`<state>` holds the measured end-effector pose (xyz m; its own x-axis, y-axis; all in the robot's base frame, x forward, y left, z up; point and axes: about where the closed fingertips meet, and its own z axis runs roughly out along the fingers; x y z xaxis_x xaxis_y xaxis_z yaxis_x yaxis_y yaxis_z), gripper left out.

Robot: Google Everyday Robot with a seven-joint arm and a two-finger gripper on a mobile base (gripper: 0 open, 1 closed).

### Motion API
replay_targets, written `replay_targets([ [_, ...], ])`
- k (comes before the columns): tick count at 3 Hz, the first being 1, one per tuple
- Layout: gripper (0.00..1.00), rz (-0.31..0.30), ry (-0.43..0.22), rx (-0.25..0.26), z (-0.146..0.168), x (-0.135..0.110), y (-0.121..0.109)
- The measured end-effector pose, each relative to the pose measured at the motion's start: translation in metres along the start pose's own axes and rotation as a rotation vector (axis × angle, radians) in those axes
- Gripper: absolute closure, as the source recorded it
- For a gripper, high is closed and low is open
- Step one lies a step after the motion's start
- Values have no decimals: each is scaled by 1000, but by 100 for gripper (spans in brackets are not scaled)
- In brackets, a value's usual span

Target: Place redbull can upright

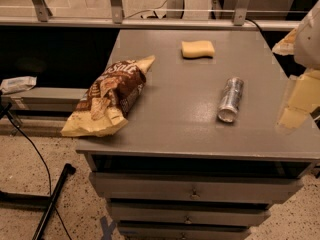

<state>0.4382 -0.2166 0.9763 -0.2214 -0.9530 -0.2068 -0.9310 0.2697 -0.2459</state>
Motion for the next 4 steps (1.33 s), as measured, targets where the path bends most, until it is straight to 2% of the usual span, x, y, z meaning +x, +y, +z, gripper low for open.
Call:
replay_targets([
  [1, 0, 6, -3, 2, -6, 0, 2],
  [2, 0, 36, -18, 4, -40, -2, 18],
  [3, 0, 84, 0, 28, -54, -22, 0],
  [4, 0, 165, -13, 69, -59, -33, -10],
])
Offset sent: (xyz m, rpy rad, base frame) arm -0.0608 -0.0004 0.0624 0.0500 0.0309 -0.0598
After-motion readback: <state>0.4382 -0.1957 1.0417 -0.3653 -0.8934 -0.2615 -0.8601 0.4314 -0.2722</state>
